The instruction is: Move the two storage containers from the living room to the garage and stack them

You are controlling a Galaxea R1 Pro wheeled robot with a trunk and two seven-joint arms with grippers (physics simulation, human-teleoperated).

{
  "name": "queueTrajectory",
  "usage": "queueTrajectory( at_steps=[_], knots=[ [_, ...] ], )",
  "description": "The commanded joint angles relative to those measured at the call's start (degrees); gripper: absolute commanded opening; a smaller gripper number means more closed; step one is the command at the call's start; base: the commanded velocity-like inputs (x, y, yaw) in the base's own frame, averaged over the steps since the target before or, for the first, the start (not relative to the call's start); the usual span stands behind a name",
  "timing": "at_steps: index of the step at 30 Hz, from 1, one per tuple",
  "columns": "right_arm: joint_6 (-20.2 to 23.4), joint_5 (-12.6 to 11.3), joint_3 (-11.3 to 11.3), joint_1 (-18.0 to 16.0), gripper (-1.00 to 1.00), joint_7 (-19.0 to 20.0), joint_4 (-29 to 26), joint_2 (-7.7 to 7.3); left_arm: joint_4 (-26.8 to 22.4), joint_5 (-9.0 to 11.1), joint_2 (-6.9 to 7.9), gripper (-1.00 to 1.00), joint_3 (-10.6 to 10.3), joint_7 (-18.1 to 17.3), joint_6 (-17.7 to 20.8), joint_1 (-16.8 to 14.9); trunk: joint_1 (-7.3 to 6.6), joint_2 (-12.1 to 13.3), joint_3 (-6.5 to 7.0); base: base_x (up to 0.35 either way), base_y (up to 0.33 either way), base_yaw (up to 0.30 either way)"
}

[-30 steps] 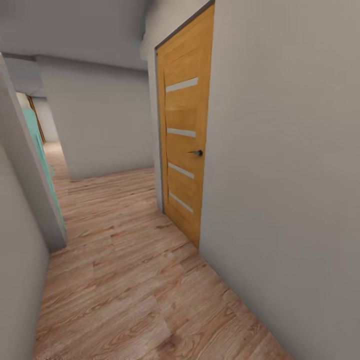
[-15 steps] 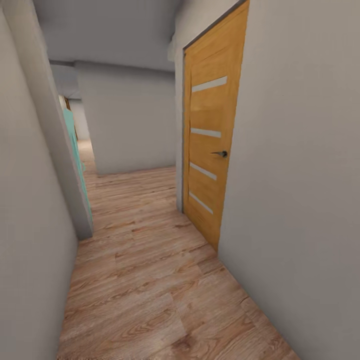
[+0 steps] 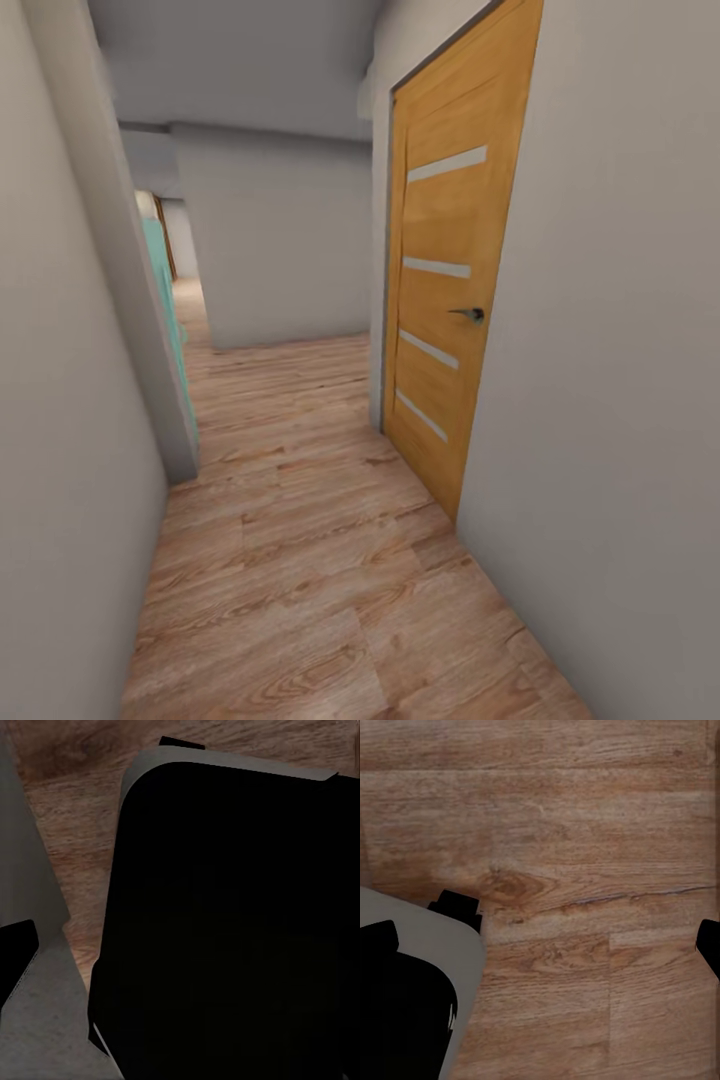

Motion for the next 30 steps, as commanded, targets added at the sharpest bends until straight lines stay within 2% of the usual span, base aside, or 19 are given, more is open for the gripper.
queueTrajectory(
  at_steps=[1,8,16,30],
  knots=[
    [-0.35,-0.52,0.49,-0.05,1.00,-0.03,0.18,0.03,-0.04,0.32,0.01,1.00,0.02,0.07,-0.03,-0.01,0.03,-0.02,-0.05,0.320,0.000,0.002],
    [-0.35,-0.52,0.49,-0.03,1.00,0.23,0.18,0.17,-0.04,0.32,-0.02,1.00,-0.01,0.07,-0.03,-0.01,0.03,-0.02,-0.05,0.320,0.000,0.000],
    [-0.35,-0.52,0.49,-0.03,1.00,4.16,0.18,0.12,-0.04,0.32,-0.02,1.00,0.01,0.07,-0.03,-0.01,0.03,-0.02,-0.05,0.321,0.000,0.000],
    [-0.35,-0.52,0.49,-0.03,1.00,4.37,0.18,0.12,-0.04,0.32,0.03,1.00,-0.01,0.07,-0.03,-0.01,0.03,-0.02,-0.05,0.320,0.000,0.000]
  ],
)
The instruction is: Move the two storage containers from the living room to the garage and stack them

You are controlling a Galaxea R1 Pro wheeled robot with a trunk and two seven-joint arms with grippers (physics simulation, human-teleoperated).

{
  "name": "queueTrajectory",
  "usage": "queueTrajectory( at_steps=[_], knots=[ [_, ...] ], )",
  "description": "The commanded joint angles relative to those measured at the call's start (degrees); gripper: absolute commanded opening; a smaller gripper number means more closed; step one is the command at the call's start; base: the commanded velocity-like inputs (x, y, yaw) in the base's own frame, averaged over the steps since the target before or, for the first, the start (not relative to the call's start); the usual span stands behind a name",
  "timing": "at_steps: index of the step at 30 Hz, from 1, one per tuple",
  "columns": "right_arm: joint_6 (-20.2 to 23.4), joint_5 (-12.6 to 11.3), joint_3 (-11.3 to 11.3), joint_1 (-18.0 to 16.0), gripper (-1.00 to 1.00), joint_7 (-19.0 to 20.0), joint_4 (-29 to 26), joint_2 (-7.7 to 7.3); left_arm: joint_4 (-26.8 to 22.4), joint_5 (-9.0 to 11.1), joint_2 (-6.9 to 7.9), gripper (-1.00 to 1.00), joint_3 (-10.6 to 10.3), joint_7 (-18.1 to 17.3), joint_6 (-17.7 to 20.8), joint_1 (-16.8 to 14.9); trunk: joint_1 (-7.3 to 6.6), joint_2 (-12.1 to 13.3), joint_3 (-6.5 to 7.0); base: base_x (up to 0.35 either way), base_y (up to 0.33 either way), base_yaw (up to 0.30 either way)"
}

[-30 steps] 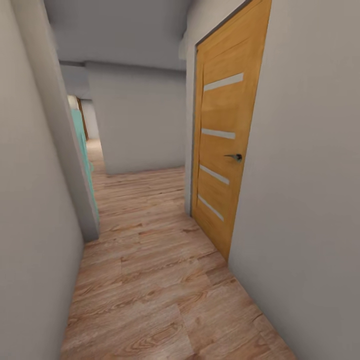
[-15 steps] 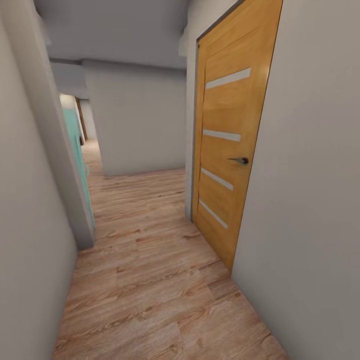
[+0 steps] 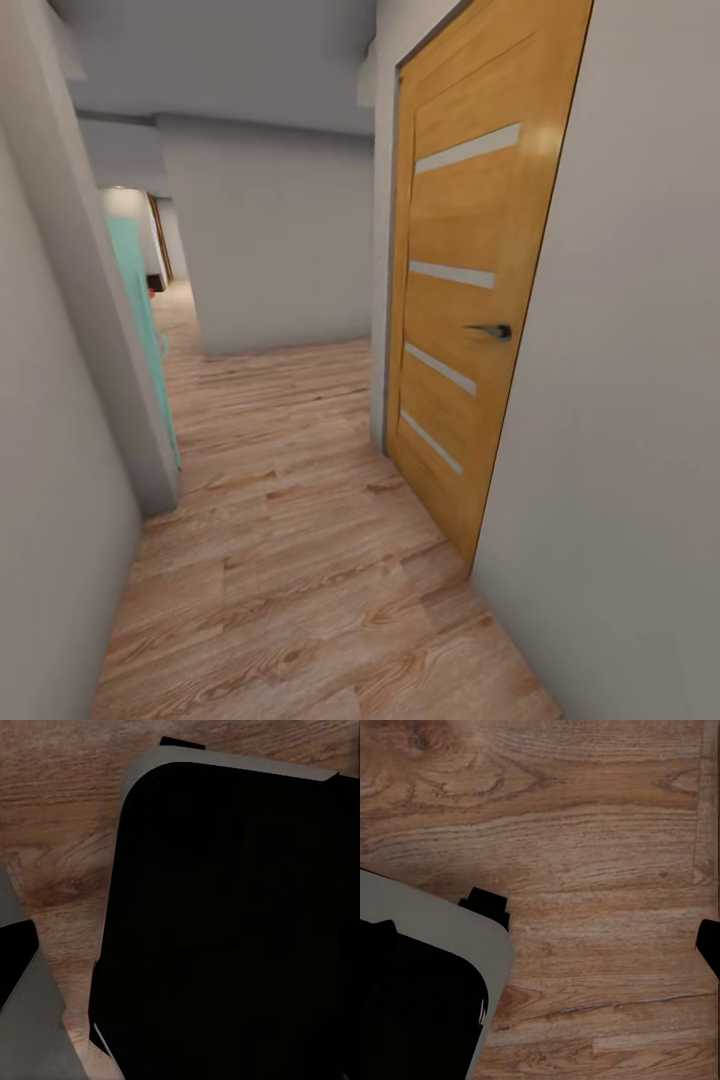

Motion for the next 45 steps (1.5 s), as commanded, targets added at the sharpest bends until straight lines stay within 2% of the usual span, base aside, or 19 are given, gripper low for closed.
queueTrajectory(
  at_steps=[1,11,25,33,45],
  knots=[
    [-0.35,-0.60,0.46,-0.06,1.00,0.19,0.18,0.02,-0.04,0.32,0.00,1.00,0.01,0.07,-0.03,-0.01,0.03,-0.02,-0.05,0.320,0.000,0.000],
    [-0.43,-0.63,0.46,-0.07,1.00,0.19,0.18,0.18,-0.04,0.32,0.00,1.00,0.00,0.07,-0.03,-0.01,0.03,-0.02,-0.05,0.320,0.000,0.014],
    [-0.44,-0.60,0.46,-0.05,1.00,0.19,0.18,0.11,-0.04,0.32,-0.03,1.00,0.00,0.07,-0.03,-0.01,0.03,-0.02,-0.05,0.320,0.000,0.256],
    [-0.44,-0.60,0.46,-0.06,1.00,0.19,0.18,0.11,-0.04,0.32,-0.02,1.00,0.02,0.07,-0.03,-0.01,0.03,-0.02,-0.05,0.311,0.000,0.047],
    [-0.44,-0.60,0.46,-0.06,1.00,0.19,0.18,0.26,-0.04,0.32,-0.08,1.00,0.01,0.07,-0.03,-0.01,0.03,-0.02,-0.05,0.046,0.000,0.001]
  ],
)
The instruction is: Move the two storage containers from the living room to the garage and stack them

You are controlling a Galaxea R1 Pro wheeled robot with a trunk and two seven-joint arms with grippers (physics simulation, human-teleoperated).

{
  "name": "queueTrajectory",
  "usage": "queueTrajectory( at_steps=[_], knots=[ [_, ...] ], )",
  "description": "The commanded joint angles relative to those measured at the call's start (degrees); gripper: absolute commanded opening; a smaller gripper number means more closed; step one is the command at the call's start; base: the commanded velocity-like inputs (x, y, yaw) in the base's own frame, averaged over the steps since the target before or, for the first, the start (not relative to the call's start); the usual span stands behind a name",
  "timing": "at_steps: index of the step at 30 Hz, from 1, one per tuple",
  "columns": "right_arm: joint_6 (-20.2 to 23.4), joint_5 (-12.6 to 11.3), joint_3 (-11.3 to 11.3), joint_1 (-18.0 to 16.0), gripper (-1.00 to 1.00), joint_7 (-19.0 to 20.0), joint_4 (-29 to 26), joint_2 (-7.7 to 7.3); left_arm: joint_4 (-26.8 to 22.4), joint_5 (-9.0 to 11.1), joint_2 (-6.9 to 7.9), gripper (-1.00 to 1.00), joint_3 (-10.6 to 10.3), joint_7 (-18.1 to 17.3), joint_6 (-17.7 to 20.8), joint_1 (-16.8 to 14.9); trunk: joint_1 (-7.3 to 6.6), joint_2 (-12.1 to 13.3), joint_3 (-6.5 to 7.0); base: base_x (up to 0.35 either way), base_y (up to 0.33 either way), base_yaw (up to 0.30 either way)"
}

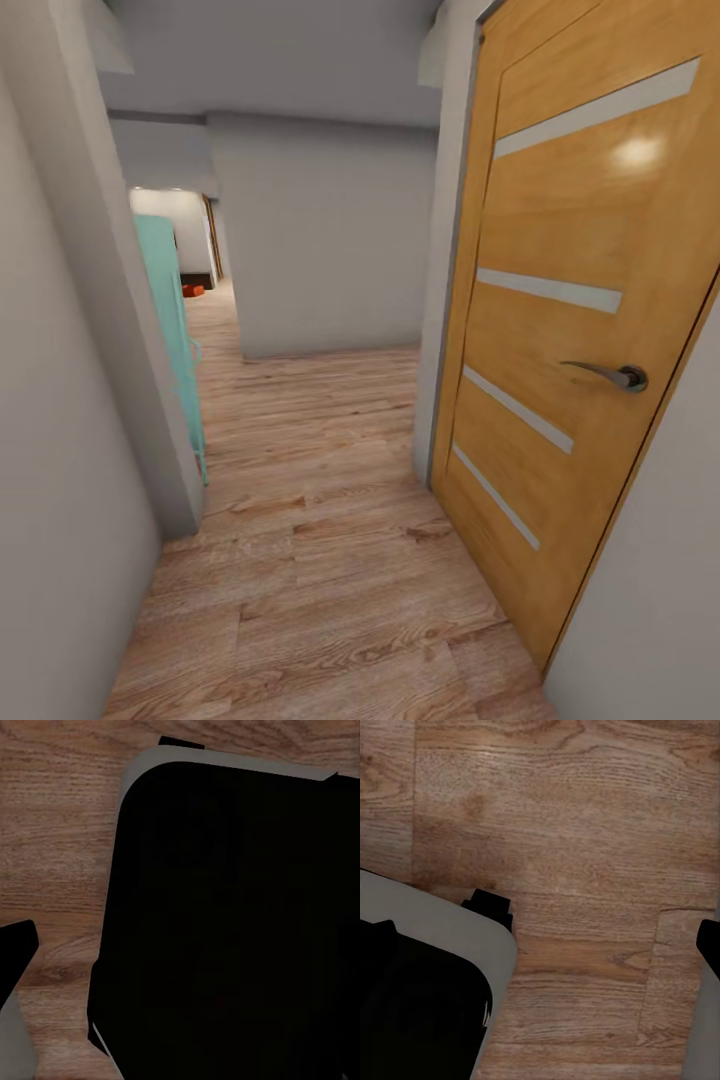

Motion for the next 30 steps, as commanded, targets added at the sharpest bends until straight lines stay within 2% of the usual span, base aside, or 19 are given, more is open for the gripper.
queueTrajectory(
  at_steps=[1,7,19,30],
  knots=[
    [-0.35,-0.60,0.45,-0.06,1.00,0.19,0.18,0.03,-0.03,0.32,-0.01,1.00,0.02,0.07,-0.03,-0.01,0.00,-0.03,-0.05,0.001,0.000,0.000],
    [-0.35,-0.60,0.45,-0.06,1.00,0.19,0.18,-0.05,-0.03,0.32,-0.01,1.00,0.03,0.07,-0.03,-0.01,0.00,-0.03,-0.05,0.000,0.000,0.055],
    [-0.35,-0.59,0.45,-0.09,1.00,0.19,0.18,-0.09,-0.03,0.32,0.00,1.00,0.04,0.09,-0.03,-0.01,0.00,-0.03,-0.05,0.003,0.000,0.258],
    [-0.35,-0.60,0.45,-0.07,1.00,0.19,0.18,-0.04,-0.03,0.32,0.04,1.00,0.05,0.08,-0.03,-0.01,0.00,-0.03,-0.05,0.257,0.000,0.056]
  ],
)
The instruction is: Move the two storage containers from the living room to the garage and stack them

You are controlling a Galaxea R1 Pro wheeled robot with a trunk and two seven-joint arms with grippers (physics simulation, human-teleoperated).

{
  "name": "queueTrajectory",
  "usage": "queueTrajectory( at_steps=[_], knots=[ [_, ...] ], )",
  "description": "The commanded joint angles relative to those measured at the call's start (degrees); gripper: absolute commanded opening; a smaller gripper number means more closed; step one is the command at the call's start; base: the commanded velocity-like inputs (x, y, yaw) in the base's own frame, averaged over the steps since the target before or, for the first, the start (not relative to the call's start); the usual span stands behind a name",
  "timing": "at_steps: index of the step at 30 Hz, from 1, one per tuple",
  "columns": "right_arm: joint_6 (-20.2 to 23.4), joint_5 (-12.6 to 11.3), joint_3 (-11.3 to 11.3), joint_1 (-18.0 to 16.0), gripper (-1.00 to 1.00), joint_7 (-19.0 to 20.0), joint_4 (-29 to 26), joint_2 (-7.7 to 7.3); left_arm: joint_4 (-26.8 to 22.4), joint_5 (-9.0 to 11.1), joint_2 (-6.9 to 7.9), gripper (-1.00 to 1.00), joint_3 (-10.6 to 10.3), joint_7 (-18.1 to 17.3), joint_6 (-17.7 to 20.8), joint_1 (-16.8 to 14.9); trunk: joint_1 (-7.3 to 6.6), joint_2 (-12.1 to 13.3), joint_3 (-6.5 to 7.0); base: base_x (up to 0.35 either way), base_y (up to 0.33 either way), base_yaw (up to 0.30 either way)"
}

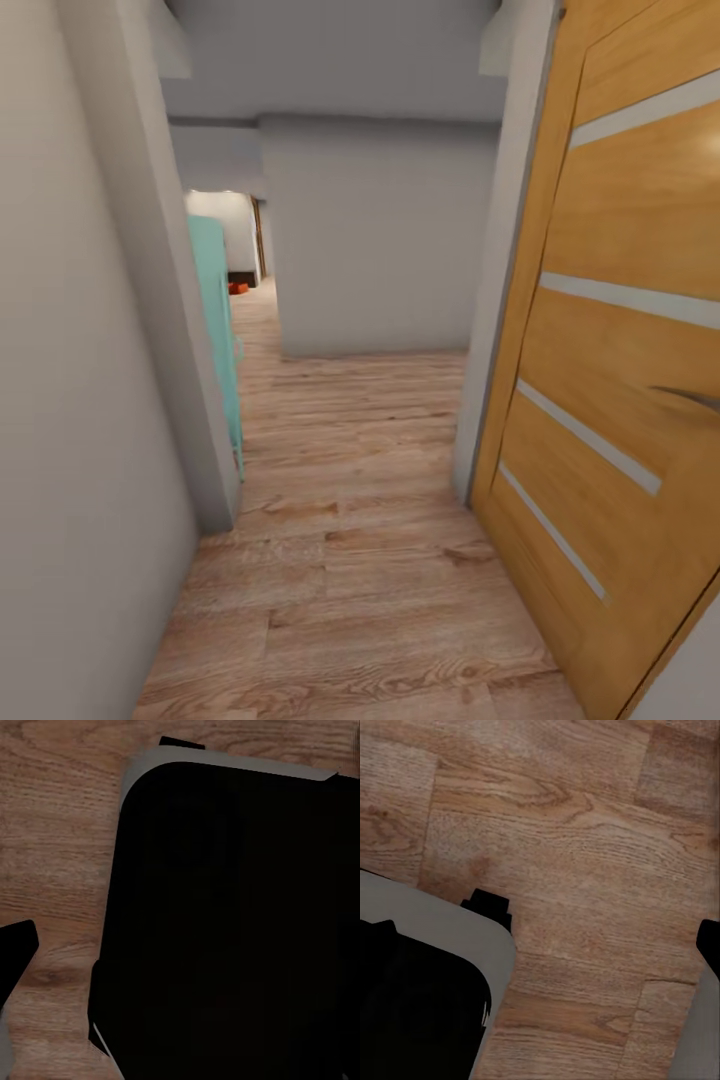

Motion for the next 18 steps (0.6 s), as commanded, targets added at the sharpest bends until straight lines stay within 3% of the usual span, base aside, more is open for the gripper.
queueTrajectory(
  at_steps=[1,18],
  knots=[
    [-0.35,-0.60,0.46,-0.06,1.00,0.19,0.18,0.02,-0.04,0.32,-0.01,1.00,0.02,0.07,-0.03,-0.01,0.03,-0.02,-0.05,0.317,0.000,0.004],
    [-0.35,-0.60,0.46,-0.06,1.00,0.19,0.18,0.02,-0.04,0.32,-0.03,1.00,0.01,0.07,-0.03,-0.01,0.03,-0.02,-0.05,0.321,0.000,0.000]
  ],
)
